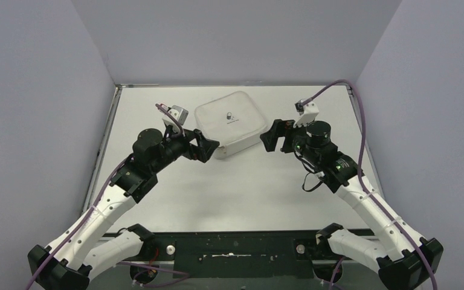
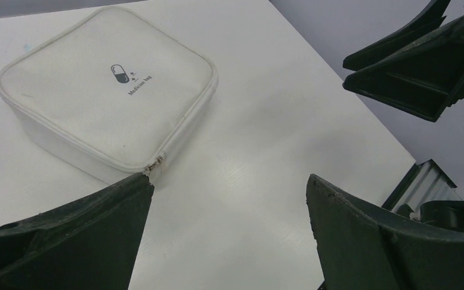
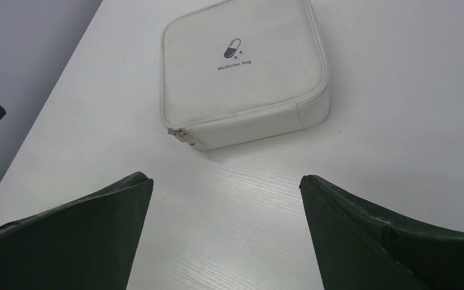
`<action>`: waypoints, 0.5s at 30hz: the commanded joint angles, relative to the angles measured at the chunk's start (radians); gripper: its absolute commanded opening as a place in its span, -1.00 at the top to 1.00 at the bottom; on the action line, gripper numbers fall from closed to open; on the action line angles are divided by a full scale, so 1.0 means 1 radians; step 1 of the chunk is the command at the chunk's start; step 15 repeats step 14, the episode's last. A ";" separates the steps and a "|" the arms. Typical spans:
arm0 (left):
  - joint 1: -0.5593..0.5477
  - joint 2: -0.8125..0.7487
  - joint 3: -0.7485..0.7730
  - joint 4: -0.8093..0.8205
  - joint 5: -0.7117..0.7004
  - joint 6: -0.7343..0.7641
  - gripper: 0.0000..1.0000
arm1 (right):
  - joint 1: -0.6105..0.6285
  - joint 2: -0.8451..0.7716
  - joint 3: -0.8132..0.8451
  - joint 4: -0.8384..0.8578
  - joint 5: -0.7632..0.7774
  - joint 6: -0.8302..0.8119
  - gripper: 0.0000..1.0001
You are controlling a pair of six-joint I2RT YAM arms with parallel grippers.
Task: Organize the medicine kit
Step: Reset both arms
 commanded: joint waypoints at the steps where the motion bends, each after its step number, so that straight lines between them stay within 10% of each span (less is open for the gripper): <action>1: 0.004 -0.078 -0.041 0.034 0.054 -0.069 -0.95 | 0.003 -0.043 -0.014 -0.007 0.039 0.038 -1.00; 15: 0.004 -0.117 -0.087 0.028 -0.001 -0.060 -0.95 | 0.002 -0.037 -0.041 -0.021 0.120 0.059 -1.00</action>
